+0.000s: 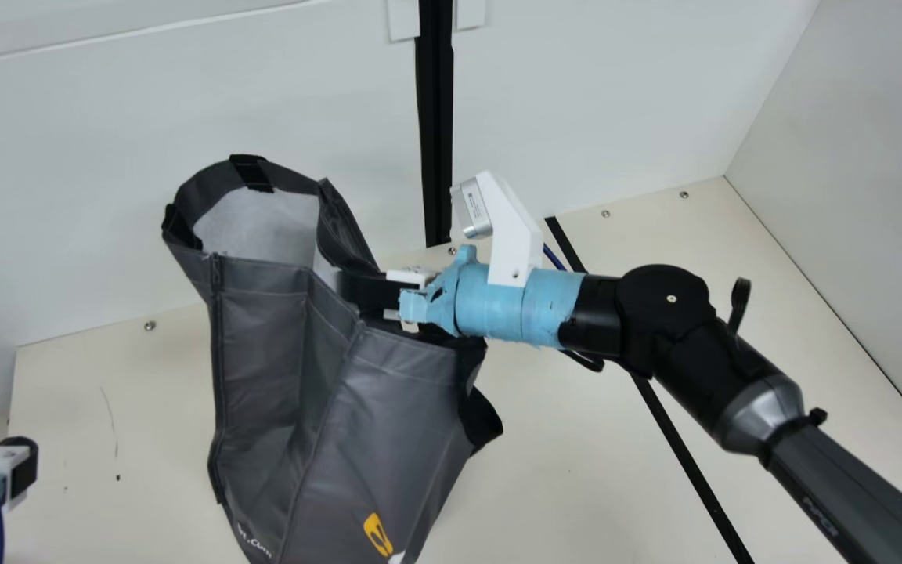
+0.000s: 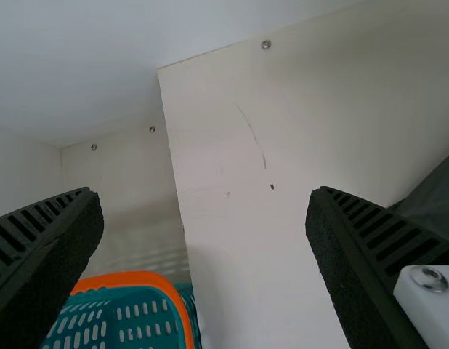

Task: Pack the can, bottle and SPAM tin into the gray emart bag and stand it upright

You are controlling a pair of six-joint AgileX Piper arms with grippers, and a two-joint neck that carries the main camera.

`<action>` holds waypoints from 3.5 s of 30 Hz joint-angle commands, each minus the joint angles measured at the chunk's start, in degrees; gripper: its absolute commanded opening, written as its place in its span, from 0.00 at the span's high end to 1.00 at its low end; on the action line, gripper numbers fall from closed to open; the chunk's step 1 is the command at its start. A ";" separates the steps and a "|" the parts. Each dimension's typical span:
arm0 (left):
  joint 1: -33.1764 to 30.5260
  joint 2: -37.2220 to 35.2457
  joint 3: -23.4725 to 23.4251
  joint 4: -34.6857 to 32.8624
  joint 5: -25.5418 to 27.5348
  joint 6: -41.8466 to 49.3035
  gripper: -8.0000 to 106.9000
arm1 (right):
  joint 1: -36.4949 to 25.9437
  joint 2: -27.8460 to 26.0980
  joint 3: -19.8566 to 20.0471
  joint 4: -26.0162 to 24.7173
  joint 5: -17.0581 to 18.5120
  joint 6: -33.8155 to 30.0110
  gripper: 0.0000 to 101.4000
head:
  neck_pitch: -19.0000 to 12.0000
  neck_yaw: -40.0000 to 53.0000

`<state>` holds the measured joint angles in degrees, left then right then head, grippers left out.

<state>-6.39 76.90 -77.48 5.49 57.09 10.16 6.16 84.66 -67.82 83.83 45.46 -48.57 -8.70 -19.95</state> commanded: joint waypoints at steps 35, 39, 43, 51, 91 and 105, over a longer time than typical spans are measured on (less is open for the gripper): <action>0.00 0.00 0.00 0.00 0.00 0.00 0.15 | -6.17 -1.59 -4.84 -14.06 -13.98 1.02 1.00 | -1.30 -0.05; 0.00 0.00 0.00 0.00 0.00 0.00 0.15 | -7.14 -1.76 -5.82 -15.27 -15.75 0.97 1.00 | -1.30 -0.05; 0.00 0.00 0.00 0.00 0.00 0.00 0.15 | -7.96 -1.94 -6.97 -16.72 -17.42 0.89 1.00 | -1.30 -0.05; 0.00 0.00 0.00 0.00 0.00 0.00 0.15 | -9.32 -2.59 -8.89 -19.84 -20.48 0.74 1.00 | -1.30 -0.05; 0.00 0.00 0.00 0.00 0.00 0.00 0.15 | -26.23 -3.93 -14.36 -51.72 -27.16 17.03 1.00 | -1.30 -0.05; 0.00 0.00 0.00 0.00 0.00 0.00 0.15 | -33.67 -3.45 -18.44 -69.19 -24.98 28.19 1.00 | -1.30 -0.05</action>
<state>-6.39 76.90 -77.48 5.49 57.09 10.16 -27.17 81.11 -86.06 16.61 20.37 -21.13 -8.70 -19.86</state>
